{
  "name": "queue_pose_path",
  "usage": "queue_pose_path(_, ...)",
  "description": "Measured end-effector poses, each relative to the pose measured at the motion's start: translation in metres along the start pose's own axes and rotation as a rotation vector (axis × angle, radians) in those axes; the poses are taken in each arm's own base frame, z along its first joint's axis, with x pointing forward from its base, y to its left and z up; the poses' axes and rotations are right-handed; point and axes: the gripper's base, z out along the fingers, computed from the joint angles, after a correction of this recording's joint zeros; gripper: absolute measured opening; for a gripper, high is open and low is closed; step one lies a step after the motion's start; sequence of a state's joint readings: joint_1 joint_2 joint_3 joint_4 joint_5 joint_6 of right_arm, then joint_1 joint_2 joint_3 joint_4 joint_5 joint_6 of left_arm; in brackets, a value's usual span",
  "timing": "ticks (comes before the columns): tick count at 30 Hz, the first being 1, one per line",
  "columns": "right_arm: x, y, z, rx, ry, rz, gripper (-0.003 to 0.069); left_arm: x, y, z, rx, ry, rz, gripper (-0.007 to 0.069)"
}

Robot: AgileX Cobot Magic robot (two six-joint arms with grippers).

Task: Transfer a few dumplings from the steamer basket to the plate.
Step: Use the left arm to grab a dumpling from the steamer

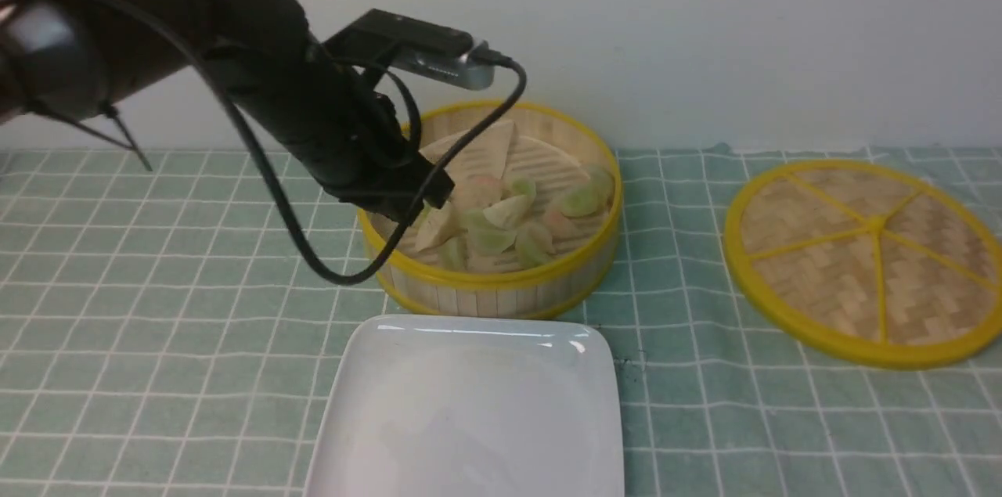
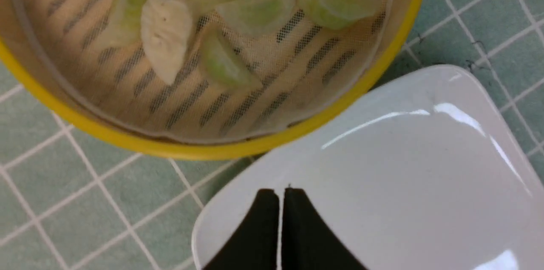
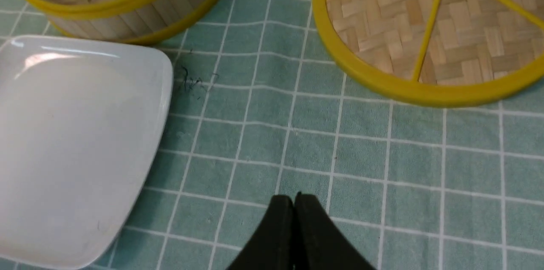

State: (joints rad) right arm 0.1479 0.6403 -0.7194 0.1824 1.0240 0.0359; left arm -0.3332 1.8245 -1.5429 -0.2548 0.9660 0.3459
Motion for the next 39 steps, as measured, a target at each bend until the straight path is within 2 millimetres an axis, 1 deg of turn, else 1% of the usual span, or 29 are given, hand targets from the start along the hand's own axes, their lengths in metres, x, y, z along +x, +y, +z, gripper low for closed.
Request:
queue_pose_path(2,0.0,0.001,0.0,-0.011,0.004,0.007,-0.0015,-0.005,0.004,0.013,-0.007,0.007,0.043,-0.0006)
queue_pose_path(4,0.0,0.001,0.0,-0.016,0.004,0.011,-0.0015,-0.008,0.006,0.019,-0.015,-0.006,0.066,-0.0001)
queue_pose_path(6,0.0,0.003,0.0,-0.028,0.005,0.02,-0.0015,-0.013,0.012,0.037,-0.037,-0.042,0.101,0.003)
queue_pose_path(7,0.0,0.003,0.0,-0.034,0.005,0.024,-0.0015,-0.014,0.014,0.046,-0.045,-0.05,0.108,0.0057)
queue_pose_path(8,0.0,0.003,0.0,-0.035,0.005,0.025,-0.0015,-0.014,0.015,0.047,-0.047,-0.052,0.107,0.0062)
queue_pose_path(9,0.0,0.004,0.0,-0.04,0.005,0.029,-0.0015,-0.015,0.018,0.059,-0.056,-0.064,0.111,0.0105)
queue_pose_path(11,0.0,0.004,0.0,-0.049,0.005,0.035,-0.0015,-0.016,0.022,0.075,-0.069,-0.077,0.104,0.0181)
queue_pose_path(14,0.0,0.005,0.0,-0.053,0.006,0.039,-0.0015,-0.015,0.027,0.095,-0.082,-0.086,0.081,0.0294)
queue_pose_path(16,0.0,0.005,0.0,-0.057,0.006,0.042,-0.0015,-0.013,0.029,0.103,-0.081,-0.083,0.051,0.0344)
queue_pose_path(18,0.0,0.006,-0.001,-0.063,0.005,0.046,-0.0015,-0.01,0.029,0.112,-0.065,-0.066,-0.023,0.0412)
queue_pose_path(21,0.0,0.006,-0.001,-0.066,0.005,0.045,-0.0015,-0.008,0.029,0.114,-0.051,-0.044,-0.083,0.044)
queue_pose_path(25,0.0,0.006,-0.001,-0.068,0.005,0.045,-0.0015,-0.004,0.027,0.115,-0.037,-0.008,-0.116,0.043)
queue_pose_path(27,0.0,0.006,-0.001,-0.068,0.005,0.042,-0.0015,-0.004,0.027,0.117,-0.032,-0.001,-0.127,0.0394)
queue_pose_path(30,0.0,0.006,-0.001,-0.068,0.005,0.039,-0.0015,-0.003,0.027,0.123,-0.016,0.008,-0.147,0.0327)
queue_pose_path(32,0.0,0.006,-0.001,-0.068,0.005,0.038,-0.0015,-0.003,0.027,0.126,-0.005,0.006,-0.162,0.0259)
queue_pose_path(33,0.0,0.006,-0.001,-0.068,0.005,0.038,-0.0015,-0.003,0.026,0.126,0.0,0.008,-0.167,0.0225)
queue_pose_path(35,0.0,0.006,-0.001,-0.068,0.005,0.037,-0.0015,-0.004,0.026,0.125,0.006,0.011,-0.178,0.0202)
queue_pose_path(36,0.0,0.006,-0.001,-0.068,0.006,0.035,-0.0015,-0.004,0.025,0.124,0.01,0.017,-0.184,0.0142)
queue_pose_path(37,0.0,0.006,-0.001,-0.068,0.006,0.034,-0.0015,-0.005,0.024,0.121,0.015,0.021,-0.185,0.0106)
queue_pose_path(39,0.0,0.006,-0.001,-0.068,0.009,0.034,-0.0015,-0.008,0.023,0.115,0.021,0.029,-0.176,0.0077)
